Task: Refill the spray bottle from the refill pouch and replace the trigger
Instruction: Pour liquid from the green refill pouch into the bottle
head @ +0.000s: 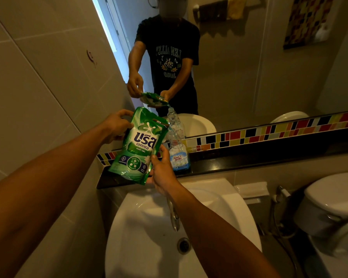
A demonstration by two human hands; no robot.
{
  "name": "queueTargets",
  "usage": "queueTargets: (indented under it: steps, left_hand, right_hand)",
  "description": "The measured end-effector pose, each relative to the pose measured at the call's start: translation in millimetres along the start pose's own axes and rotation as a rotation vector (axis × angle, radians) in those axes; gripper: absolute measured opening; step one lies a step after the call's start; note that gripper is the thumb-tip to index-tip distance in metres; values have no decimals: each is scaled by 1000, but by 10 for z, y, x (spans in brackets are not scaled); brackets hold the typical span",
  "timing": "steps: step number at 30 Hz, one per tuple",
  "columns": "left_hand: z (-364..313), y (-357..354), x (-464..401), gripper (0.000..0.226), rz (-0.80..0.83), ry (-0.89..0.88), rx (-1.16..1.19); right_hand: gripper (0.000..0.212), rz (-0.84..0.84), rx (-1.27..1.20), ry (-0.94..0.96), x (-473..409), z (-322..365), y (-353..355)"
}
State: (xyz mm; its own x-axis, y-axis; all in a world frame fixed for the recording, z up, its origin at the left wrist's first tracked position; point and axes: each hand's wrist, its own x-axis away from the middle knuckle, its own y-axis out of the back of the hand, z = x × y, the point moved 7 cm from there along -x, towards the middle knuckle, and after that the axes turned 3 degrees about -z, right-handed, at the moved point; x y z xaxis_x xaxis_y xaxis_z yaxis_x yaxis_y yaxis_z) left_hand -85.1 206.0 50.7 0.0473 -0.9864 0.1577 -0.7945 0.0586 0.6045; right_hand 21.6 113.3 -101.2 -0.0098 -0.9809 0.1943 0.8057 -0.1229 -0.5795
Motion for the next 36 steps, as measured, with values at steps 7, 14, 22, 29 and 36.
queueTargets:
  steps: [7, 14, 22, 29, 36]
  left_hand:
    - [-14, 13, 6, 47, 1, 2, 2]
    - [-27, 9, 19, 45, 2, -6, -7]
    - [-39, 15, 23, 45, 6, -9, -17]
    - [-51, 23, 34, 46, 6, -10, -27]
    - [-79, 17, 46, 45, 6, -8, -23]
  right_hand:
    - [43, 5, 2, -12, 8, -5, -8]
    - [41, 17, -8, -9, 37, 16, -16]
    - [42, 21, -11, -20, 22, 6, -10]
    - [43, 20, -3, -12, -11, -21, -16]
    - [43, 41, -18, -34, -12, -39, -26]
